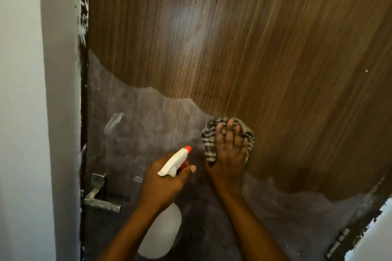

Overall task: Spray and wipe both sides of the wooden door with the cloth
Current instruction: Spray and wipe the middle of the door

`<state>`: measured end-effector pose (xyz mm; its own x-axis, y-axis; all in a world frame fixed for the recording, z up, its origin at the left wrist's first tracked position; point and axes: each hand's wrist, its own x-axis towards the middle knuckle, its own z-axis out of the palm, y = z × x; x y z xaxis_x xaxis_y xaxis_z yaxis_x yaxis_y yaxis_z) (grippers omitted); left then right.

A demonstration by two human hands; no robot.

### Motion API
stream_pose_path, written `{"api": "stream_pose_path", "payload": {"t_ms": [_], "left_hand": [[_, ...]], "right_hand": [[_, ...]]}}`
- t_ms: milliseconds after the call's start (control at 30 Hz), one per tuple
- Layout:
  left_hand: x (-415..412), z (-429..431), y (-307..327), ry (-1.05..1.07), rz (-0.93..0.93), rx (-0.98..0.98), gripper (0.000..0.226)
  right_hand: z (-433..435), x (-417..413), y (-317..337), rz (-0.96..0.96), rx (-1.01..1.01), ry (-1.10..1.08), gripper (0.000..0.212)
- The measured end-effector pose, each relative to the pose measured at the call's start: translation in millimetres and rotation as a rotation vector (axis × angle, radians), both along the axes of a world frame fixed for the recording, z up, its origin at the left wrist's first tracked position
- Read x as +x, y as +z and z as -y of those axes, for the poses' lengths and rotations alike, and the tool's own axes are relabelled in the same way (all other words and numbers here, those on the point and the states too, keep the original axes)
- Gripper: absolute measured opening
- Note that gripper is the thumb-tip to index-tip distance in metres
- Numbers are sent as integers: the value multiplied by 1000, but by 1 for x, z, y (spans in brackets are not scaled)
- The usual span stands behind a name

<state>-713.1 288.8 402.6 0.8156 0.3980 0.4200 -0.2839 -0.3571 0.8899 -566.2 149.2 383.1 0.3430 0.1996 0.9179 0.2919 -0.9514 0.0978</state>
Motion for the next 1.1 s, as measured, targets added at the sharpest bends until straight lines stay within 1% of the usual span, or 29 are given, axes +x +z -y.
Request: {"api": "stream_pose_path", "payload": {"t_ms": [67, 100, 167, 267, 367, 400, 433, 467, 533, 633, 733, 767, 800, 867, 900, 967, 1000, 1033, 1100], "left_hand": [[-3, -8, 0, -4, 9, 4, 36], [-4, -12, -1, -9, 9, 4, 35], [-5, -22, -3, -17, 1, -17, 36], [-5, -37, -6, -16, -33, -48, 49], [-1, -49, -9, -7, -47, -49, 57], [0, -52, -8, -11, -52, -53, 58], [2, -56, -7, -18, -57, -52, 57], [4, -61, -5, -25, -55, -43, 54], [6, -69, -2, -33, -22, -8, 42], [5, -81, 3, -40, 10, 26, 36], [2, -92, 1, -46, 12, 7, 38], [1, -97, 0, -50, -3, -2, 41], [1, -100, -1, -53, -19, -11, 49], [1, -109, -1, -41, -41, -36, 62], [1, -114, 0, -32, -50, -43, 63], [2, -123, 6, -5, -70, -43, 58], [3, -128, 9, 3, -66, -33, 56], [4, -133, 12, 8, -52, -21, 55], [8, -143, 16, 29, -19, 5, 62]], "right_hand": [[14, -5, -26, -43, -140, 59, 76], [26, -6, -36, -59, -180, 69, 77], [47, -7, -48, -86, -174, 64, 76], [46, -6, -43, -102, 13, -10, 72], [4, -9, -13, -77, 300, -158, 73], [-13, -9, -2, -81, 363, -172, 74], [-31, -9, 8, -84, 381, -167, 75], [-48, -8, 16, -79, 349, -152, 77], [-73, -7, 15, -36, 172, -111, 80], [-82, -10, -13, -21, -72, 15, 82], [-52, -12, -41, -62, -151, 87, 79], [-41, -13, -46, -63, -138, 74, 77], [-32, -13, -49, -66, -98, 52, 77], [-32, -13, -40, -50, 50, -22, 75], [-42, -12, -30, -38, 152, -73, 74], [-71, -11, -2, -17, 349, -135, 72], [-87, -12, 12, -7, 403, -144, 72], [-101, -11, 24, -9, 411, -146, 72], [-122, -10, 34, -2, 331, -114, 72]]}}
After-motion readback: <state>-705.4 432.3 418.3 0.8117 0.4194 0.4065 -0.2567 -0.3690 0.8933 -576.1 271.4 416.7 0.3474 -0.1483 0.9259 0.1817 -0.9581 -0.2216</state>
